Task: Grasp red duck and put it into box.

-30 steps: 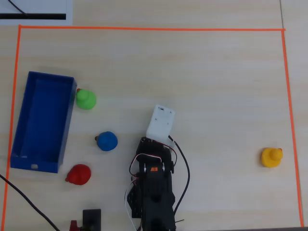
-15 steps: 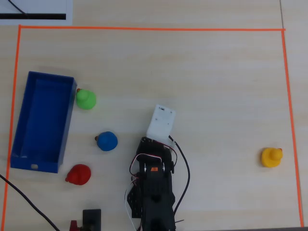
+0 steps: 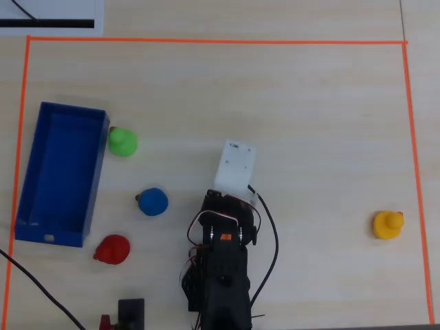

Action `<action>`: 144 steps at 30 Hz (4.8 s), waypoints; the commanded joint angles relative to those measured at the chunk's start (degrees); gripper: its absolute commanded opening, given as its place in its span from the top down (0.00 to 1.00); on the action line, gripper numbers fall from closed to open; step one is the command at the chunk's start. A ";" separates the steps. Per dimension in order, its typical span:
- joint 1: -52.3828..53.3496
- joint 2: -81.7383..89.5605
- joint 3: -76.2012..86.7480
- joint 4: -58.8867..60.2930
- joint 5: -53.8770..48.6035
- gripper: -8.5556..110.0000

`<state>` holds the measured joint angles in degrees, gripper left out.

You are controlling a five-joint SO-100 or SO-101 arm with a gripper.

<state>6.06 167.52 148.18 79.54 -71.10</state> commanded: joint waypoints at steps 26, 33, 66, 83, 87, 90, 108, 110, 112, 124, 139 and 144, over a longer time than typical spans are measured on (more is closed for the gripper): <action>-41.13 -43.15 -46.58 10.63 18.19 0.67; -54.84 -43.51 -45.09 11.78 18.19 0.66; -73.65 -44.47 -28.74 1.67 8.70 0.63; -77.87 -45.70 -26.98 -9.14 10.72 0.62; -77.34 -46.14 -24.70 -12.83 10.90 0.62; -76.90 -46.93 -23.91 -15.21 10.90 0.62; -74.44 -46.85 -15.29 -23.38 9.23 0.63; -74.36 -46.76 -15.21 -23.47 9.32 0.63; -74.18 -46.76 -14.94 -23.03 9.23 0.63; -73.65 -46.05 -10.81 -24.79 10.46 0.63; -75.85 -45.70 -9.49 -25.31 14.94 0.64; -76.11 -45.70 -9.23 -26.28 16.44 0.66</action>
<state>-69.61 120.59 139.22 54.40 -55.28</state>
